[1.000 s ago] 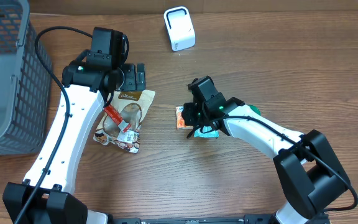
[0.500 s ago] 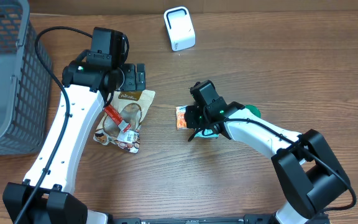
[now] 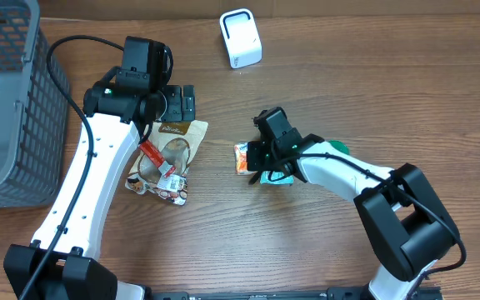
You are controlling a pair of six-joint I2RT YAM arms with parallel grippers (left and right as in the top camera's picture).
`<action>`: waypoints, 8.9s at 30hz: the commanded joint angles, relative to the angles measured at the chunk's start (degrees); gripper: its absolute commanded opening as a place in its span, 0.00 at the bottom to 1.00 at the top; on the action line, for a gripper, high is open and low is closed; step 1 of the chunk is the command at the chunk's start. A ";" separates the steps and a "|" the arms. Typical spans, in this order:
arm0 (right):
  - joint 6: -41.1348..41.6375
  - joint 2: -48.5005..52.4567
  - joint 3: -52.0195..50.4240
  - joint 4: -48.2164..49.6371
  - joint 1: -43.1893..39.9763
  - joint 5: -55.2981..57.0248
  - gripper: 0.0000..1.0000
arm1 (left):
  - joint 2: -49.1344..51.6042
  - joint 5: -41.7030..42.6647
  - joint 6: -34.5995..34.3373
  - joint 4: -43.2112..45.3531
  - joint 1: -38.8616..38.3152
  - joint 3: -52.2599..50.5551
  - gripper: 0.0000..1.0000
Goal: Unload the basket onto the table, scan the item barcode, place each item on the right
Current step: 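Lower the right gripper onto the orange Kleenex tissue pack and grasp it, then lift the tissue pack with the right gripper, then carry the tissue pack to the white scanner and hold it over it, then move the tissue pack to the right and release it on the table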
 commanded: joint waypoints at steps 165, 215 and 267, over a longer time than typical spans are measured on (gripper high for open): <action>-44.35 11.15 44.46 9.75 -6.82 29.62 0.04 | -0.57 10.21 -3.80 4.61 21.05 2.67 1.00; -58.42 22.47 44.52 25.35 -5.33 25.24 0.04 | -0.57 10.21 -3.80 4.63 20.98 2.67 1.00; -17.94 -2.71 31.17 -47.71 -45.70 12.26 0.88 | -0.57 10.21 -3.80 4.63 20.98 2.67 1.00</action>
